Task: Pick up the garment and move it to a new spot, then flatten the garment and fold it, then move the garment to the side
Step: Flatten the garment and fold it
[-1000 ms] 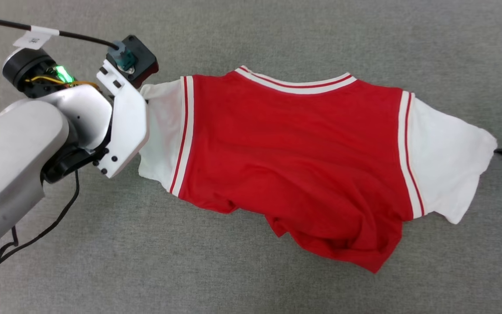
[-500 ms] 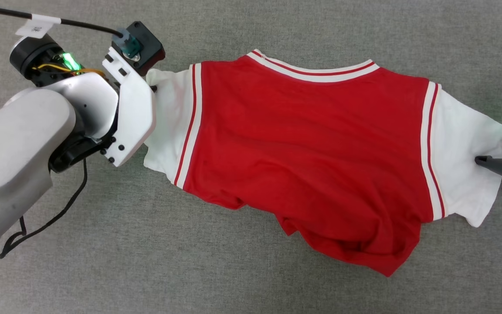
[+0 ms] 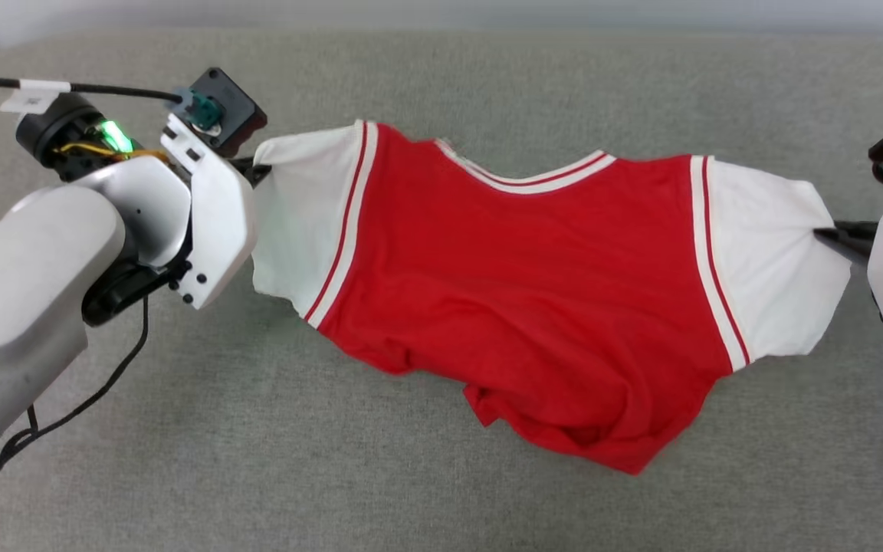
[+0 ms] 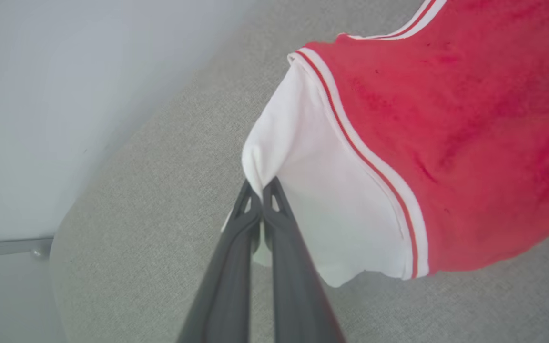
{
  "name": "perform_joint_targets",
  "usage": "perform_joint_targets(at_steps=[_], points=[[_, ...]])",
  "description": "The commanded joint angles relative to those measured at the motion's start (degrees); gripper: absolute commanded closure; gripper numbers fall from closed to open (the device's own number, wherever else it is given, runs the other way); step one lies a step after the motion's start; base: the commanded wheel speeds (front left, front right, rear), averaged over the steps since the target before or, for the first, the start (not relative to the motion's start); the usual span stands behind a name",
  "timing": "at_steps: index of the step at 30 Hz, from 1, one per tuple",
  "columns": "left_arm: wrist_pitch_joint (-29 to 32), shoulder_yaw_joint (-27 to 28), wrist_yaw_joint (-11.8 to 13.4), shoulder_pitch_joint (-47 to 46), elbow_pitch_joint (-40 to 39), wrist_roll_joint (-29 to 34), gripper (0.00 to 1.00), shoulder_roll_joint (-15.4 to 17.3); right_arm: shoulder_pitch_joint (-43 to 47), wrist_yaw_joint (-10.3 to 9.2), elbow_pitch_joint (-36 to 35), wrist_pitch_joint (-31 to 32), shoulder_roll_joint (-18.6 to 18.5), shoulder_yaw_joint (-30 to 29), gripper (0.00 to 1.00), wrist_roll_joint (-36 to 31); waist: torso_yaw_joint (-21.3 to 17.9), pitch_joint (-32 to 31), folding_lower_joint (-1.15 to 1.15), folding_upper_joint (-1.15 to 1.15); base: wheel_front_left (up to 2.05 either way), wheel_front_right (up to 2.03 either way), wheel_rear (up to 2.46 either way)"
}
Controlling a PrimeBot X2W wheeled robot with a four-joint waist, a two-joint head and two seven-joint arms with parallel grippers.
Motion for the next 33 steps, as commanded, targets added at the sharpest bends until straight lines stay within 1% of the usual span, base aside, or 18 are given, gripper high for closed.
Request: perform_joint_targets(at_steps=[1,2,4,7,12,15,22,28,33], points=[[-1.5,0.2,-0.14,0.99,0.28,0.55,1.0,0.23,-1.42,-0.04,-0.54,-2.53,-0.85,0.5,1.0,-0.44,-1.33,-4.14,0.0,0.0,0.0,0.0,0.0],[-3.2,0.61,0.69,0.64,0.65,1.35,1.0,0.32,-2.25,-0.04,-0.61,-5.43,-1.46,0.39,1.0,-0.49,-1.59,-5.69,0.0,0.0,0.0,0.0,0.0],[-4.69,1.09,1.42,-0.25,0.63,2.46,1.0,0.39,-3.49,-0.04,-0.27,-8.15,-1.78,-0.13,1.0,-0.95,-1.93,-6.9,0.0,0.0,0.0,0.0,0.0],[-7.08,2.02,2.68,-2.18,0.79,4.05,1.0,-0.38,-5.83,-0.04,0.3,-11.27,-2.53,-0.8,1.0,-1.81,-1.94,-8.09,0.0,0.0,0.0,0.0,0.0],[-11.11,3.88,4.27,-6.64,1.92,7.1,1.0,-2.41,-10.69,-0.04,1.42,-14.0,-2.95,-2.13,1.0,-3.61,-1.95,-8.45,0.0,0.0,0.0,0.0,0.0],[-12.61,5.06,4.44,-10.33,3.61,8.48,1.0,-4.04,-15.09,-0.04,2.32,-14.59,-2.76,-3.26,1.0,-5.73,-2.03,-7.46,0.0,0.0,0.0,0.0,0.0],[-15.41,8.06,4.19,-20.38,9.71,10.74,1.0,-7.51,-27.5,-0.05,6.18,-13.8,0.31,-5.29,1.0,-11.31,-2.76,-2.29,0.0,0.0,0.0,0.0,0.0],[-18.35,10.4,3.81,-30.49,14.46,13.39,1.0,-10.18,-39.81,-0.05,11.25,-15.02,5.08,-6.76,1.0,-16.94,-3.47,3.39,0.0,0.0,0.0,0.0,0.0],[-20.82,11.61,3.76,-37.83,18.2,15.43,1.0,-11.59,-49.4,-0.05,16.63,-18.12,9.27,-8.0,1.0,-21.76,-3.64,6.87,0.0,0.0,0.0,0.0,0.0]])
